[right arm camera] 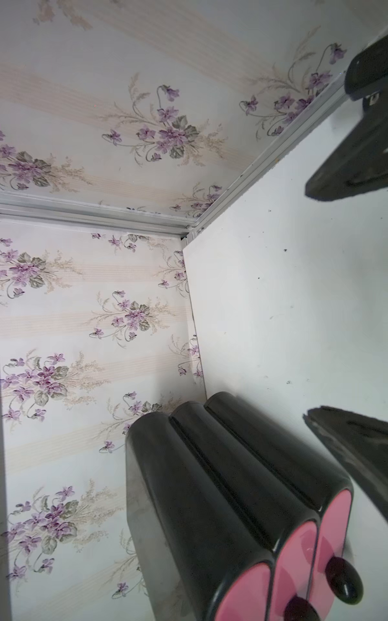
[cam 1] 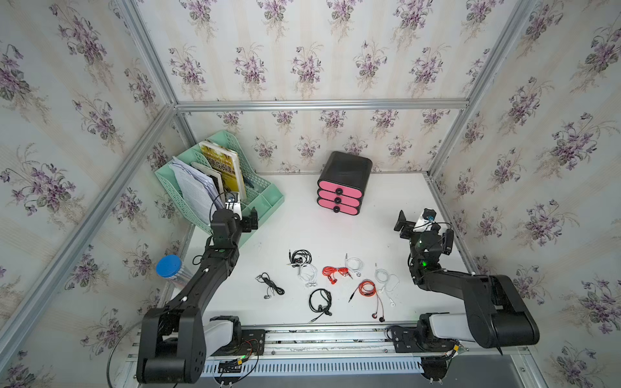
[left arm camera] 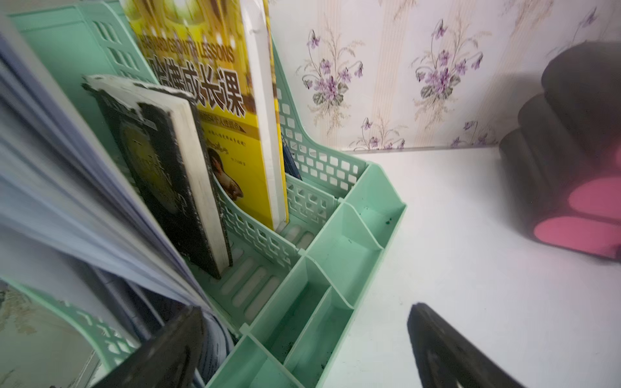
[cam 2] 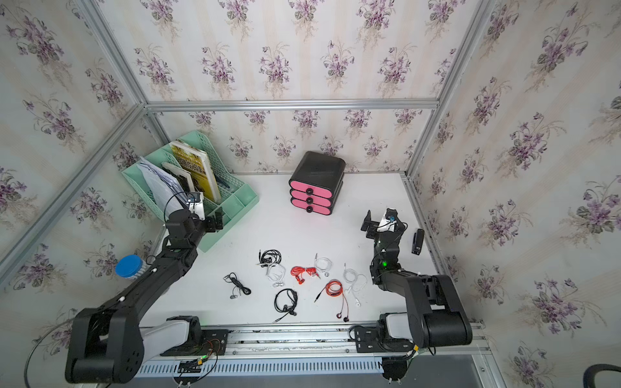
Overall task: Place the wired earphones into the drawer by color
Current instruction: Open the drawer in the storage box.
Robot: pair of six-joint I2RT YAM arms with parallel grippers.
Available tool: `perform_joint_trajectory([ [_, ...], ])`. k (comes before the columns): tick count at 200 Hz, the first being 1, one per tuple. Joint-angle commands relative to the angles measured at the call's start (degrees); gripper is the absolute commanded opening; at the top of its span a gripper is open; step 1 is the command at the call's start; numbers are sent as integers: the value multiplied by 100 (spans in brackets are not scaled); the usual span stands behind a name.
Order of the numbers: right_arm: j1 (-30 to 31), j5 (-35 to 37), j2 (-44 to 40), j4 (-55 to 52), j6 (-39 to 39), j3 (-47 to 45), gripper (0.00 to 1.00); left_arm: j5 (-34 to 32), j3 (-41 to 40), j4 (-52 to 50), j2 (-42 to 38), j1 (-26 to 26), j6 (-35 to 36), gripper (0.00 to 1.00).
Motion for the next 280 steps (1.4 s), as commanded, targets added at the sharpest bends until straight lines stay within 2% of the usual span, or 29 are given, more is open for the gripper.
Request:
perform_joint_trajectory([
  [1, -1, 59, -441, -1368, 517, 284, 100, -164, 278, -1292, -384, 8, -907, 99],
  [18, 0, -177, -837, -2030, 841, 474, 99, -379, 614, -2057, -563, 17, -1625, 99],
  [28, 2, -326, -1042, -2410, 1034, 593, 98, -291, 800, -2410, -594, 17, -1807, 99],
  [44, 0, -736, -1278, -3038, 1219, 821, 94, 330, 952, -2596, -633, 17, -1856, 99],
  [60, -3, -1251, -1446, -3427, 1219, 971, 100, 1053, 951, -2441, -708, -1, -2022, 99],
  [73, 3, -1630, -1551, -3633, 1246, 1050, 100, 1504, 1019, -2377, -659, -18, -2235, 99],
  [102, -2, -2248, -1677, -3894, 1238, 1184, 100, 2163, 1373, -2395, -203, -291, -2639, 99],
  [157, -1, -2874, -1674, -4247, 1251, 1405, 100, 2078, 1905, -1959, 624, -1306, -3168, 99],
  [163, 3, -2904, -1667, -4254, 1280, 1416, 100, 1884, 1989, -1942, 738, -1431, -3207, 99],
  [199, -4, -3032, -1632, -4280, 1530, 1468, 100, 1658, 2528, -1780, 1532, -2087, -3449, 99],
  [247, 1, -2988, -1708, -4492, 1576, 1511, 100, 1646, 3136, -1359, 2662, -2458, -3897, 99],
  [280, -4, -2914, -1761, -4509, 1585, 1480, 98, 1844, 3283, -609, 3229, -2517, -4319, 100],
])
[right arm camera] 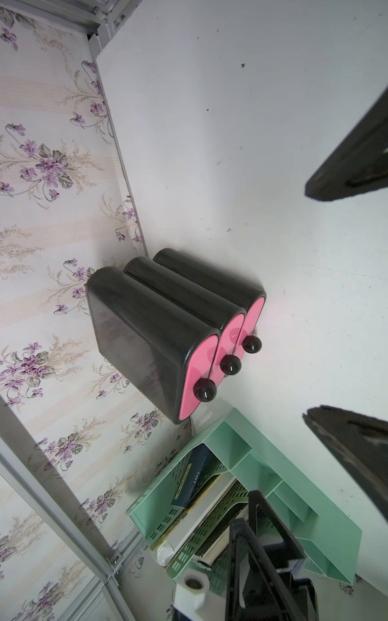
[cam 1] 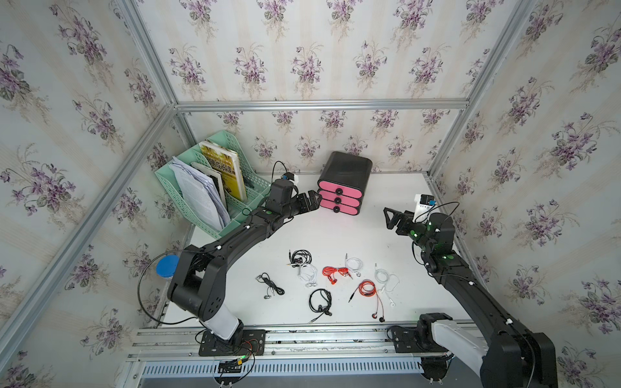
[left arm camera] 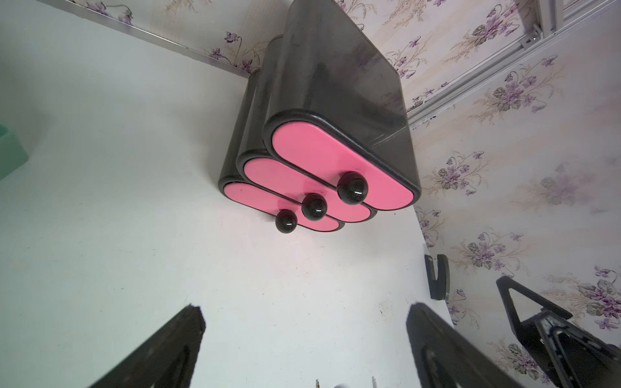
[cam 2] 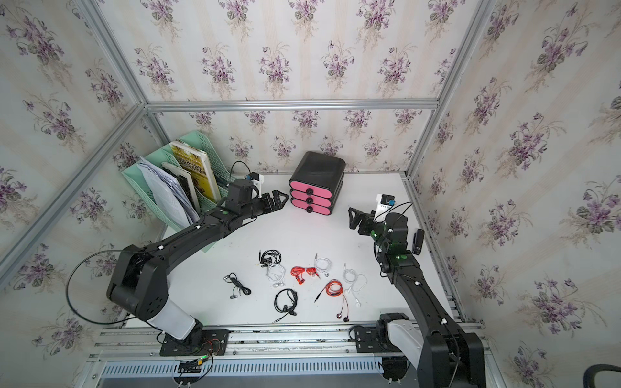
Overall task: Place the wired earphones into the drawer by color
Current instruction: Open the drawer in the storage box.
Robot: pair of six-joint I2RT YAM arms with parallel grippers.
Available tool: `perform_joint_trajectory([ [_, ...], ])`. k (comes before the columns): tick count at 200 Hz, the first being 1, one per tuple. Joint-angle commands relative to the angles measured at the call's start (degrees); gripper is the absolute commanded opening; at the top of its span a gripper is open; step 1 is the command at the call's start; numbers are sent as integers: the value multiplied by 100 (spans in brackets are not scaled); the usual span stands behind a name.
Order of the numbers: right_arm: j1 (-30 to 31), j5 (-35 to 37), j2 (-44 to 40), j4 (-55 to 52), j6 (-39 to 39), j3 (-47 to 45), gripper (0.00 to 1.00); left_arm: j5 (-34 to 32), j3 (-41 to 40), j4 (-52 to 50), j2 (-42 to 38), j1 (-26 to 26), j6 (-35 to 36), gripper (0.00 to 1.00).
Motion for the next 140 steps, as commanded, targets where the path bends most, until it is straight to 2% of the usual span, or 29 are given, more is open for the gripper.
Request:
perform_joint_trajectory([
  [1, -2, 33, -22, -53, 61, 0, 98, 122, 118, 731, 294, -33, -400, 100],
  [68, -1, 81, -25, 26, 125, -24, 98, 168, 858, 1218, 1367, -255, -802, 94],
  [117, 1, 123, -35, -3, 81, 29, 98, 237, 1208, 1480, 1858, -335, -972, 88],
  [140, -5, 172, -53, -16, 72, 20, 98, 291, 1306, 1600, 2019, -370, -1067, 81],
])
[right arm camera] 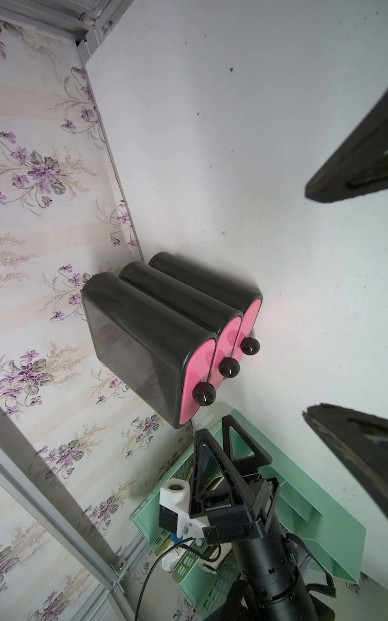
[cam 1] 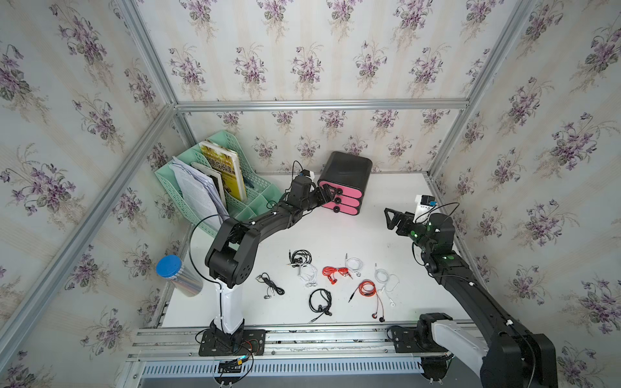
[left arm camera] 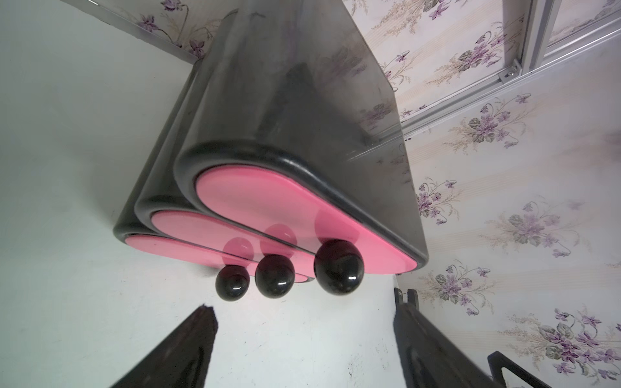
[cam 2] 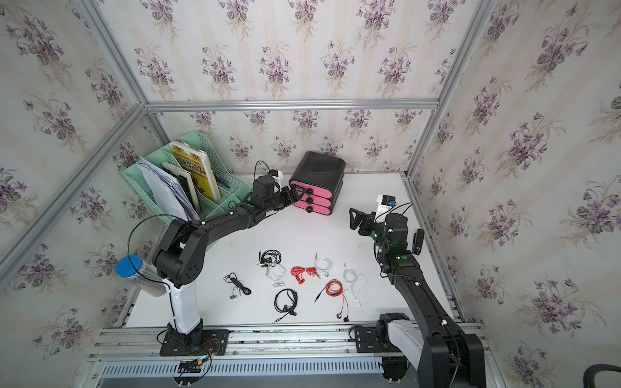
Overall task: Place the wired earphones into the drawer by color
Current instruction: Open the drawer in the storage box.
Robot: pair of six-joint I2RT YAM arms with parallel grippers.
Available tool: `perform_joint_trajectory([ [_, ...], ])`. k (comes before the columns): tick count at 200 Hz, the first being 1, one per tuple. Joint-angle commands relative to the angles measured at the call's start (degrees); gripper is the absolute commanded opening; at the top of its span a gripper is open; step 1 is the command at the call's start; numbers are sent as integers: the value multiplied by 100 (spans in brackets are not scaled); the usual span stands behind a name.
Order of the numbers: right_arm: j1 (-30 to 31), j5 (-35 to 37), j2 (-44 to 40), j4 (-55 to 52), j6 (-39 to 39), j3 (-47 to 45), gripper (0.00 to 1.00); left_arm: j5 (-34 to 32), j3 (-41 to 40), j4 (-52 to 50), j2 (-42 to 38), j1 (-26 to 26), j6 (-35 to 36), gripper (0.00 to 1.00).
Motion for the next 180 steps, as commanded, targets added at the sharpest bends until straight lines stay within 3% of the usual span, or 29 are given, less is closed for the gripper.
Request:
perform_joint_trajectory([
  [1, -4, 109, -34, 70, -41, 25, 98, 108, 113, 350, 118, -27, -144, 81],
  [156, 3, 178, -109, 29, -33, 9, 98, -16, 556, 692, 666, -187, -458, 56],
  [180, -4, 193, -122, 24, -41, 3, 98, -12, 636, 673, 715, -226, -462, 48],
])
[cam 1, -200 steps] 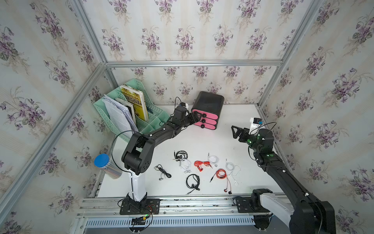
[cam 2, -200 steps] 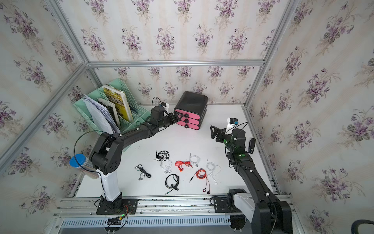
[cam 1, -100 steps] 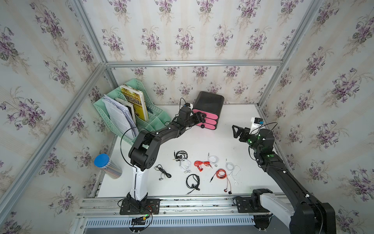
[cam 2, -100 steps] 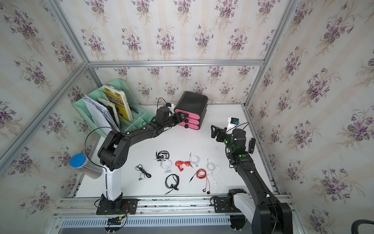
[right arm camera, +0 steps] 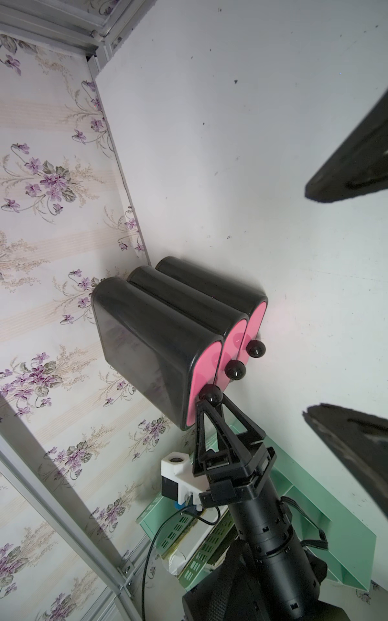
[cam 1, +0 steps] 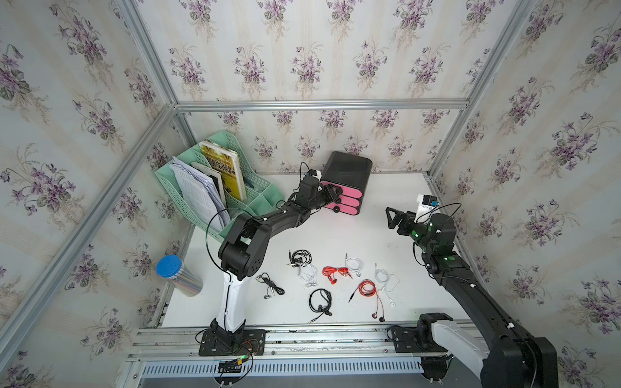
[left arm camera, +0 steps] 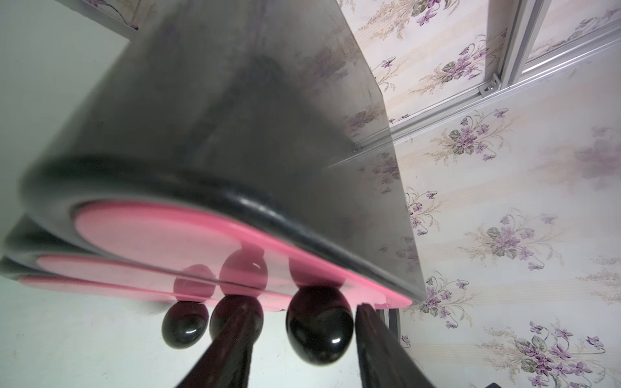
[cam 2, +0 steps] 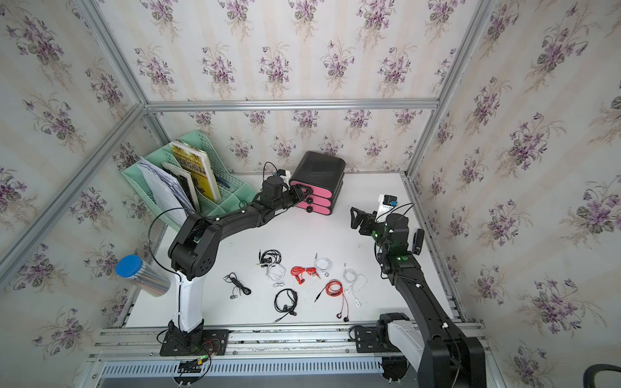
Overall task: Place the wired earphones into the drawer by color
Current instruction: Open the drawer in the storage box.
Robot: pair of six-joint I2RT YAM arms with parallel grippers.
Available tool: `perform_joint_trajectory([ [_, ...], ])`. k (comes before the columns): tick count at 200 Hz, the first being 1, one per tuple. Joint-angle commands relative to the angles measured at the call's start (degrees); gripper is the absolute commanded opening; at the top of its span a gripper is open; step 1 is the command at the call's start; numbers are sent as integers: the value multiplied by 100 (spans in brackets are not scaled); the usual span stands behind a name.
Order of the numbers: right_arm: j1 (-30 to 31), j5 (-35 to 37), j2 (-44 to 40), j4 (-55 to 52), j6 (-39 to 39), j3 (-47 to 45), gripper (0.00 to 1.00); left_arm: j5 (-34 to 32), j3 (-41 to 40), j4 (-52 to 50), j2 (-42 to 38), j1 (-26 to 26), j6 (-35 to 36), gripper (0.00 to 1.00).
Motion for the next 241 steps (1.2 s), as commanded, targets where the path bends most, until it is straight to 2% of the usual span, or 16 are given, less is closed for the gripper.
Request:
perform_joint_trajectory([
  [1, -4, 60, -30, 29, -39, 6, 98, 2, 82, 171, 35, -29, -18, 48],
  [161, 2, 155, -91, -24, -100, 6, 98, 12, 153, 135, 54, -100, 28, 30],
  [241, 2, 177, -86, -88, -101, 23, 98, 78, -264, 216, -351, -157, 128, 28],
])
